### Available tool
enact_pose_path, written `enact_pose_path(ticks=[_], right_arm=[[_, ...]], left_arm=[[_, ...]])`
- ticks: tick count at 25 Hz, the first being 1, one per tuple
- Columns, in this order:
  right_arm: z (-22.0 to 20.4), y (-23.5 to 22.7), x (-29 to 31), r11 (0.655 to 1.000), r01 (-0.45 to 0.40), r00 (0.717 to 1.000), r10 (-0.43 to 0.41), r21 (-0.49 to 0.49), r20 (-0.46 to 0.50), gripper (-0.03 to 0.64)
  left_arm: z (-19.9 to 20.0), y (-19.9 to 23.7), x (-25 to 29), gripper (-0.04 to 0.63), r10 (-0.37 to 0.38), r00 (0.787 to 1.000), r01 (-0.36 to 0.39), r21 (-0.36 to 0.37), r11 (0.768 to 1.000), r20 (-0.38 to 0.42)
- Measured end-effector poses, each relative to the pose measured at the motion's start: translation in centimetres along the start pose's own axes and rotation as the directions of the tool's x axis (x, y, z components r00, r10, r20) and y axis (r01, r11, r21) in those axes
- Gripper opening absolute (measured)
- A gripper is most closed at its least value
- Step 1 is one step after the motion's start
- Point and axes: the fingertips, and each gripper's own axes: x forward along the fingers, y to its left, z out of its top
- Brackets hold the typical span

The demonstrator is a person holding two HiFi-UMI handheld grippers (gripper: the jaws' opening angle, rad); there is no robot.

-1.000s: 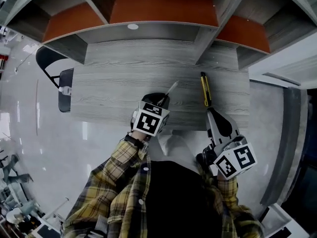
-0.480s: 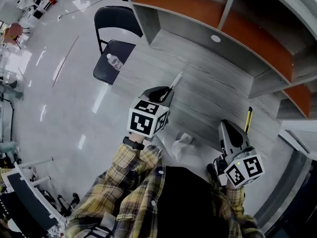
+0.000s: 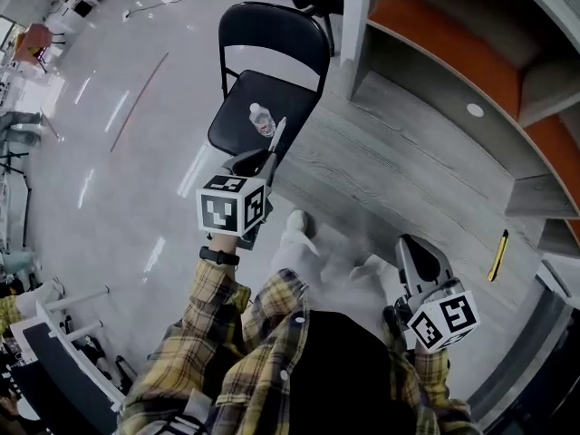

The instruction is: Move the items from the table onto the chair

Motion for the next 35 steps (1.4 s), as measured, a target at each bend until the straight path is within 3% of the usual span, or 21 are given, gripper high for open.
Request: enact_pose_path(ticks=[6,12,18,23,27,35], right_arm=[[-0.8,6.3,9.2,0.998,-0.05,0.998,0.051,0.027,-0.039,0.017],[-2.0,9.2,15.4,0.994,-0.078,0.992,0.086,0.081,-0.096,0.018],[-4.2,7.0,19.3,0.996,-0.057,0.98,0.069,0.072,-0.189,0.018],[-5.6,3.5,23.4,0.996,-0.02,0.976,0.038,0.087,-0.214,0.017],[-5.7,3.1,28.4,0.993,-0.066,0.978,0.085,0.102,-0.191,0.018],[-5.7,5.3,35.8,0.976,-0.193,0.962,0.208,0.097,-0.177,0.017]], left_arm=[[0.4,12.9,2.2,0.052,0.05,0.997,-0.05,0.008,0.999,-0.065],[-3.7,21.8,8.4,0.052,0.075,0.981,-0.079,-0.011,0.997,-0.181],[-10.4,25.6,16.9,0.052,0.064,0.961,-0.086,-0.07,0.994,-0.268],[-17.0,27.9,23.7,0.052,0.084,0.927,-0.119,-0.073,0.99,-0.366],[-20.7,30.4,27.2,0.052,0.115,0.898,-0.141,-0.029,0.99,-0.424],[-23.6,32.8,32.4,0.052,0.141,0.887,-0.183,-0.053,0.982,-0.441]])
